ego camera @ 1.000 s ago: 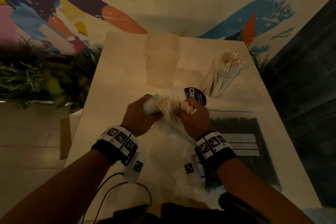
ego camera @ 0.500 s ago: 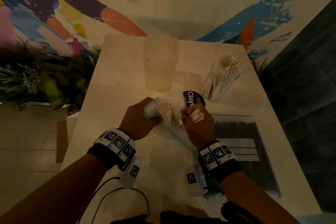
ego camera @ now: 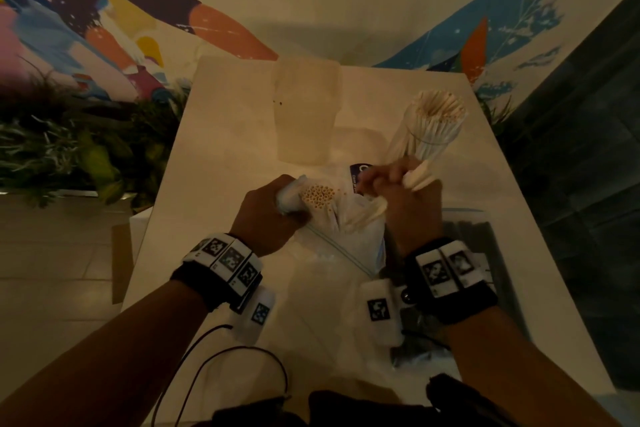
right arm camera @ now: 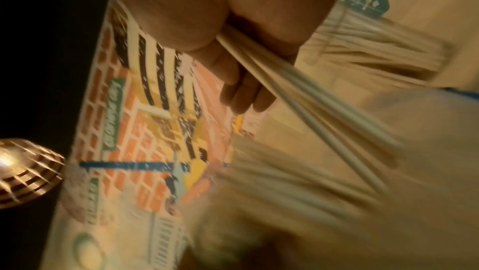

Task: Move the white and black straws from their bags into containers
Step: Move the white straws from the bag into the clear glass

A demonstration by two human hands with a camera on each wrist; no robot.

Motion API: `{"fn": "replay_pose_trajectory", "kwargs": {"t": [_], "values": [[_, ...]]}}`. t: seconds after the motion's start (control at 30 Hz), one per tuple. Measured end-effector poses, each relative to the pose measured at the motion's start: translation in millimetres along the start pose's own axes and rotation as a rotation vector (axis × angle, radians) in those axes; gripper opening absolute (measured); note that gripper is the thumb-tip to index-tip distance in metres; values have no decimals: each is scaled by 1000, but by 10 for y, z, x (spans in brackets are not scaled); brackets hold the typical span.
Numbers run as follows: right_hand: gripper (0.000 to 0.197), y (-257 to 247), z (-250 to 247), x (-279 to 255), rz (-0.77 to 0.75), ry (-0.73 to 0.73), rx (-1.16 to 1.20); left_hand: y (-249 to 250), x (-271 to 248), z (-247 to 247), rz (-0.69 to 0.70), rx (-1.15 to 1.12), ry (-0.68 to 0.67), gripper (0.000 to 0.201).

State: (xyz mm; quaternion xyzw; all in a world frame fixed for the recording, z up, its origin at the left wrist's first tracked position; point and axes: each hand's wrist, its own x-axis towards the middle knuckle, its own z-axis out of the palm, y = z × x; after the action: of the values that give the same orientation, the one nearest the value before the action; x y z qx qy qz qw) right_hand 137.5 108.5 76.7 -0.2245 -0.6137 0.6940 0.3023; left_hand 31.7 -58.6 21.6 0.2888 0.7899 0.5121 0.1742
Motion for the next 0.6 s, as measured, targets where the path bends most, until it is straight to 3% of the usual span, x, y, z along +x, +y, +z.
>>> {"fn": "replay_pose_trajectory", "kwargs": {"t": [0.13,0.37,0.5,0.6], "values": [[44,-606,-118,137,-174,8,114,30,-13,0,24,11,-15,43],[29,-1167,-457,689,-574,141,45,68,-29,4,1,-11,-19,45],[7,-1217,-617,1121,-619,174,-70,51,-39,1,4,2,-16,46],[8,-1183,-602,1271,-668,161,-169,34,-39,3,7,21,-16,51]]}}
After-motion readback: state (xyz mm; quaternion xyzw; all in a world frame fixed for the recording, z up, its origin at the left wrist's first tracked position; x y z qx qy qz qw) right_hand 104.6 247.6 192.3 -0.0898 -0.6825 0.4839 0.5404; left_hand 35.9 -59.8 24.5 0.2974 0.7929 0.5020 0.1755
